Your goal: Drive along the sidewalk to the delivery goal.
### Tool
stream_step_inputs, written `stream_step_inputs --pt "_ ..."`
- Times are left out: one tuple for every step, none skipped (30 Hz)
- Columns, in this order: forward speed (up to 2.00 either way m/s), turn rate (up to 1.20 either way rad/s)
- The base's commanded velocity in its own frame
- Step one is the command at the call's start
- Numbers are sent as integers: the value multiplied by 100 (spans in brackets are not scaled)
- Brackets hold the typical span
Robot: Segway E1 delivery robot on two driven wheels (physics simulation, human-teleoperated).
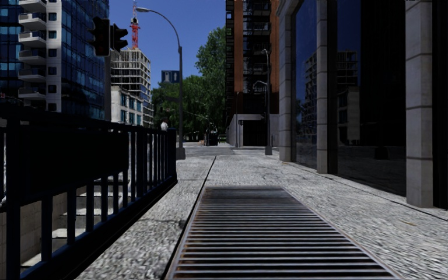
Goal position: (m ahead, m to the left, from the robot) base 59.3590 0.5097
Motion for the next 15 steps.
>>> stream_step_inputs --pt "199 0" --pt "199 0" --pt "199 0" --pt "199 0" --pt "199 0" --pt "199 0" --pt "199 0" --pt "199 0" --pt "199 0" --pt "199 0" --pt "199 0" --pt "199 0" --pt "199 0" --pt "199 0" --pt "199 0"
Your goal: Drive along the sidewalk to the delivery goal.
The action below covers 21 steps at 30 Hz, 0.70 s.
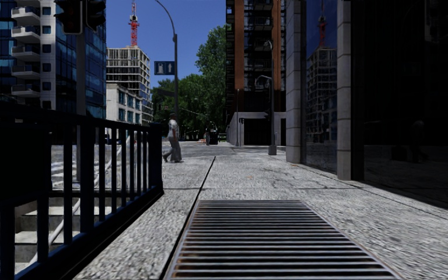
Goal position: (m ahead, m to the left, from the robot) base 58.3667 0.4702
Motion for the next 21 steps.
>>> stream_step_inputs --pt "199 0" --pt "199 0" --pt "199 0" --pt "199 0" --pt "198 0" --pt "192 0" --pt "168 0" --pt "168 0" --pt "137 0" --pt "125 0" --pt "120 0" --pt "120 0" --pt "119 0" --pt "118 0" --pt "118 0" --pt "115 0" --pt "110 0" --pt "105 0" --pt "105 0" --pt "101 0" --pt "98 0"
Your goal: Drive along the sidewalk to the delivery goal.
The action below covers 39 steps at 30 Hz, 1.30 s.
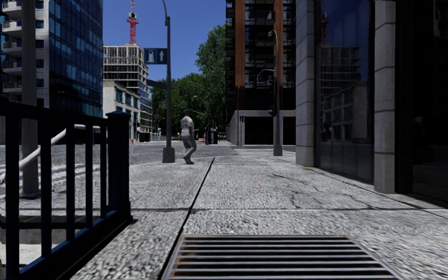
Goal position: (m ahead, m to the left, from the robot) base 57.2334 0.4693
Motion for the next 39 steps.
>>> stream_step_inputs --pt "98 0" --pt "98 0" --pt "97 0" --pt "97 0" --pt "97 0" --pt "97 0" --pt "97 0" --pt "97 0" --pt "97 0" --pt "97 0" --pt "97 0" --pt "96 0" --pt "89 0" --pt "86 0" --pt "86 0" --pt "85 0" --pt "85 0" --pt "85 0" --pt "85 0" --pt "97 0" --pt "120 0" --pt "120 0" --pt "151 0" --pt "200 0" --pt "200 0" --pt "200 0" --pt "200 0" --pt "200 0" --pt "200 0" --pt "200 0" --pt "200 0" --pt "200 0" --pt "200 0" --pt "200 0" --pt "200 0" --pt "200 0" --pt "200 0" --pt "200 0" --pt "200 0"
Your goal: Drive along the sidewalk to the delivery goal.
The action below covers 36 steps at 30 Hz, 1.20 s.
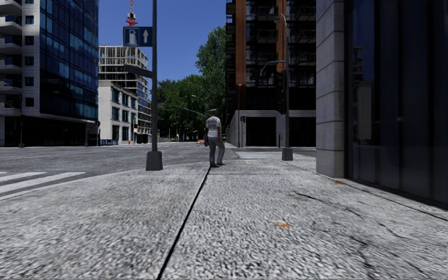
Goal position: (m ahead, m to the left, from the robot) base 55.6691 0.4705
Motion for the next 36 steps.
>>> stream_step_inputs --pt "200 0" --pt "200 0" --pt "200 0" --pt "200 0" --pt "200 0" --pt "200 0" --pt "200 0" --pt "200 0" --pt "200 0" --pt "200 0" --pt "200 0" --pt "200 0" --pt "200 0" --pt "200 0" --pt "200 0" --pt "200 0" --pt "200 0" --pt "200 -7" --pt "200 -7" --pt "200 -22" --pt "200 -34" --pt "200 -37" --pt "200 -37" --pt "200 -38" --pt "200 -38" --pt "200 -38" --pt "200 -38" --pt "200 -38" --pt "200 -38" --pt "200 -38" --pt "200 -38" --pt "200 -38" --pt "200 -38" --pt "200 -38" --pt "200 -38" --pt "200 -38"
